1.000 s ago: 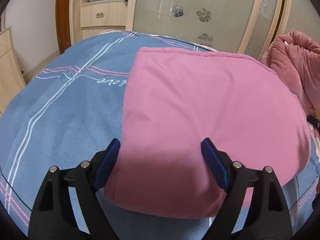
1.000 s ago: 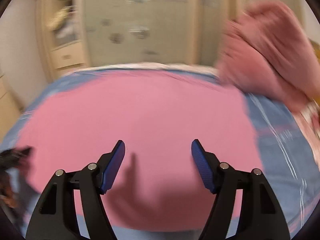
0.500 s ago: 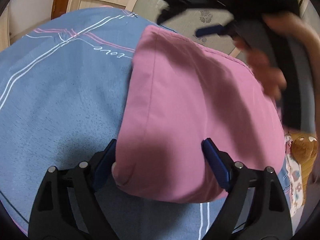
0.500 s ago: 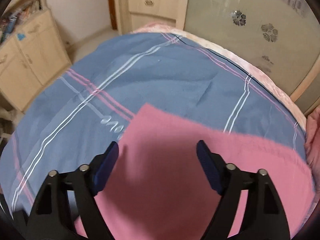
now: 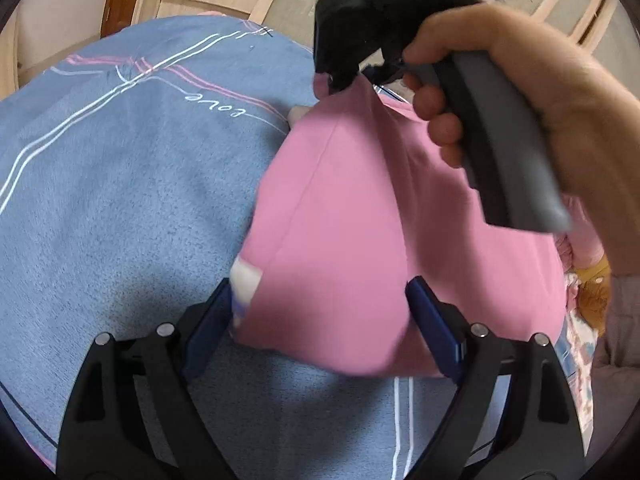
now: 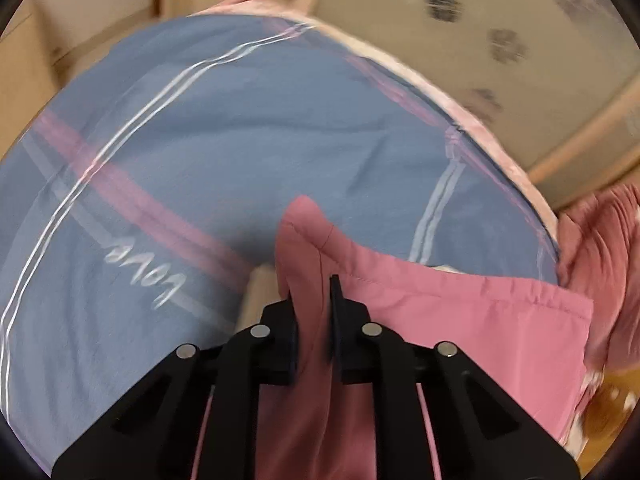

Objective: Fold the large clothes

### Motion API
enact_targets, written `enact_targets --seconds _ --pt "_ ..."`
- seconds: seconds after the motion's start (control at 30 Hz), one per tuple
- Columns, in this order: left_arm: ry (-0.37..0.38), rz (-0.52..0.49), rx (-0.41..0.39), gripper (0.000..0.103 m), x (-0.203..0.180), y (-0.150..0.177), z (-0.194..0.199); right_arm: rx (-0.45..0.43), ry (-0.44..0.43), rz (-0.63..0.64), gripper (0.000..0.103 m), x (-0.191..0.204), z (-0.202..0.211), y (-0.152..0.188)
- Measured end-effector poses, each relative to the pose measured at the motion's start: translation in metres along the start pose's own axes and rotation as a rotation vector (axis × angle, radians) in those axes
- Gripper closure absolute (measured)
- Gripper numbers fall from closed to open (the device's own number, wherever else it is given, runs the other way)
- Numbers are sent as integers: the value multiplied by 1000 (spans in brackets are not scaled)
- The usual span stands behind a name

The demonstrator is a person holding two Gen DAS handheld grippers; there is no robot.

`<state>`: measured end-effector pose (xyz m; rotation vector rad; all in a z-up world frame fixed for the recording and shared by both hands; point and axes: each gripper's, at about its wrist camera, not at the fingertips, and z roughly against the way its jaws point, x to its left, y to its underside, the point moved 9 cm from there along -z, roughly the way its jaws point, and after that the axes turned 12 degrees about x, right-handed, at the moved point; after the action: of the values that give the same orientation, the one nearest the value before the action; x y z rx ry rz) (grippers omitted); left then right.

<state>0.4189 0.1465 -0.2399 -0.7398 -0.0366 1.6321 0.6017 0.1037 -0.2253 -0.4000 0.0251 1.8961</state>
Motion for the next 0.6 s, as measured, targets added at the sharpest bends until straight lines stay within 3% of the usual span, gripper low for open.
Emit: enact_targets --seconds 0.07,0.1,0.2,0.27,0.3,0.33,0.37,0.43,0.53,0.6 --pt "-7 -5 10 15 2 1 -3 25 -11 15 89 -1 -21 2" --pt "-5 -2 12 15 4 1 -4 -12 -36 41 88 3 -18 1" --pt "-1 4 -1 15 2 -1 0 -162 -275 -14 77 -7 21 -1" --pt "-48 -18 -63 16 0 -5 12 -251 -507 -59 46 -22 65 11" --pt "-81 -36 -111 16 -2 -7 21 -287 -534 -61 37 -30 80 17" --pt "-98 -50 -149 16 -3 -7 27 -325 -521 -58 32 -40 95 24" --pt "-111 -73 -202 16 -8 -8 37 -359 -462 -56 32 -58 106 34" --pt "-106 -90 -231 16 -13 -8 42 -382 -354 -72 32 -86 111 47" --pt "-128 -104 -195 16 -14 -7 30 -347 -113 -116 48 -130 96 72" --pt "-176 -103 -166 16 -8 -5 18 -276 -105 -161 49 -144 70 84"
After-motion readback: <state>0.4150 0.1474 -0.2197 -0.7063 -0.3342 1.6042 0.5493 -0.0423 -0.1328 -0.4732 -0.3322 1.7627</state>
